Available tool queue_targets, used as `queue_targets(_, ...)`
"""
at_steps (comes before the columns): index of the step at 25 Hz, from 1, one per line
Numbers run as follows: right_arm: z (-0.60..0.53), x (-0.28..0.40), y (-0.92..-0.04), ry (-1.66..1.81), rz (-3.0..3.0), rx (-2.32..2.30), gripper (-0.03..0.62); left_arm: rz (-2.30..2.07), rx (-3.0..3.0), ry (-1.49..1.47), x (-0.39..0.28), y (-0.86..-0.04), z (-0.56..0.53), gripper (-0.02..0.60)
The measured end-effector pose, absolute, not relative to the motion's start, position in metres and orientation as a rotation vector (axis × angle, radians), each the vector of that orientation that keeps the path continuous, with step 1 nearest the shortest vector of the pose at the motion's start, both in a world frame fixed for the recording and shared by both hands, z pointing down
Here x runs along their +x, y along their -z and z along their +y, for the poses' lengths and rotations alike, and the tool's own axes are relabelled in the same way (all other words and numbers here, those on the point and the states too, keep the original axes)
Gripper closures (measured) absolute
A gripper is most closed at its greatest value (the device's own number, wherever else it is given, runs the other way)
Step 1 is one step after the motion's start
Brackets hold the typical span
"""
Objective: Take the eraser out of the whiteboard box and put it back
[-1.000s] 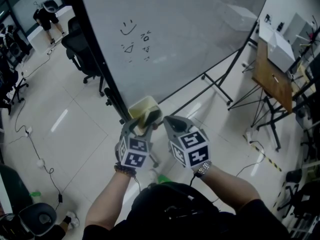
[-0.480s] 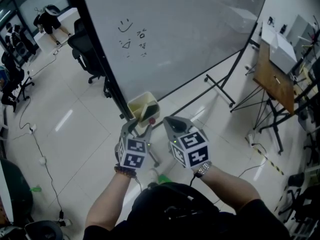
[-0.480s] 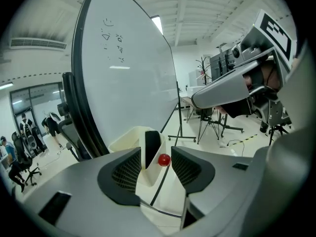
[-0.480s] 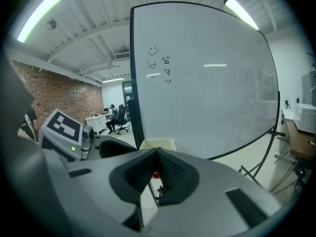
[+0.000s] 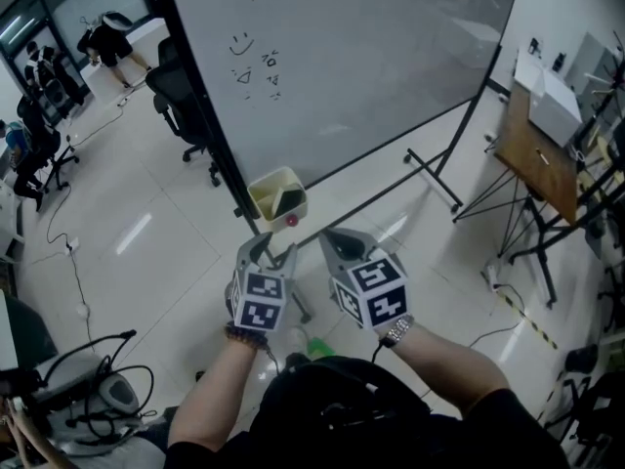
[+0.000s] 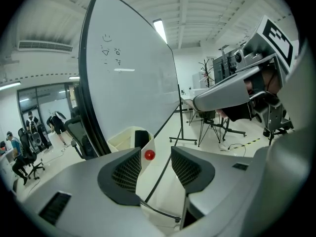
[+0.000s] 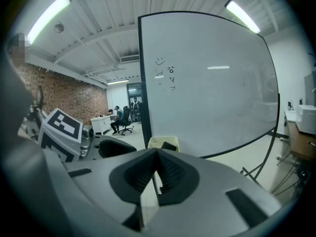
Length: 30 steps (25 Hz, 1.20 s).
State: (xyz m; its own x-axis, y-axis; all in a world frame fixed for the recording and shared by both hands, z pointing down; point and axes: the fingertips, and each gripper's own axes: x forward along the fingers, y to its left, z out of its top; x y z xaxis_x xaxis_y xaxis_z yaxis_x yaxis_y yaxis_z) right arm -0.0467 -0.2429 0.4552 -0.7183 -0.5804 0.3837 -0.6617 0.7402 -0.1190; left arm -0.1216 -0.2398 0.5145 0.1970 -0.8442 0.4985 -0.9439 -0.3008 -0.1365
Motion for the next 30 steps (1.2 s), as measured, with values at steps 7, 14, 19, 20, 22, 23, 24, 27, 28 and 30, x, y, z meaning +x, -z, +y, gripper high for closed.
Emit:
queue_targets(7,-0.212,-0.032,-0.448,-0.322,-2.644,0.928,0.571,-1.765,2.250,-0.688,-0.106,-0.503,-0.208,0.419)
queue_targets(14,-0.178,-0.023,-0.445,-0.292,-2.667,0.883,0.571,-1.813,2.223,-0.639,-0.097,-0.493,-0.172,0.446)
queue_targets(19,-0.158,-0.018,-0.444,-0.279,-2.679,0.854,0.571,-1.845,2.199,-0.589,-0.094,-0.485,-0.151,0.471)
queue_targets(20,-0.154,-0.017,-0.444,-0.277,-2.680,0.849,0.571,-1.852,2.196,-0.582,-0.094,-0.484,-0.148,0.487)
queue_targets(22,-0.148,-0.016,-0.444,-0.274,-2.682,0.836,0.571,-1.864,2.188,-0.565,-0.093,-0.480,-0.140,0.491)
queue_targets(23,-0.144,-0.015,-0.444,-0.272,-2.684,0.830,0.571,-1.870,2.184,-0.555,-0.093,-0.478,-0.137,0.494)
queue_targets(24,-0.141,-0.015,-0.444,-0.270,-2.685,0.824,0.571,-1.874,2.181,-0.543,-0.092,-0.476,-0.133,0.509)
queue_targets(27,-0.135,-0.015,-0.443,-0.268,-2.692,0.815,0.571,-1.868,2.185,-0.511,-0.089,-0.471,-0.125,0.528)
queue_targets(28,-0.133,-0.015,-0.443,-0.268,-2.694,0.812,0.571,-1.859,2.191,-0.502,-0.088,-0.471,-0.124,0.532)
queue_targets(30,-0.130,-0.016,-0.443,-0.267,-2.695,0.809,0.571,-1.839,2.202,-0.483,-0.086,-0.470,-0.121,0.557)
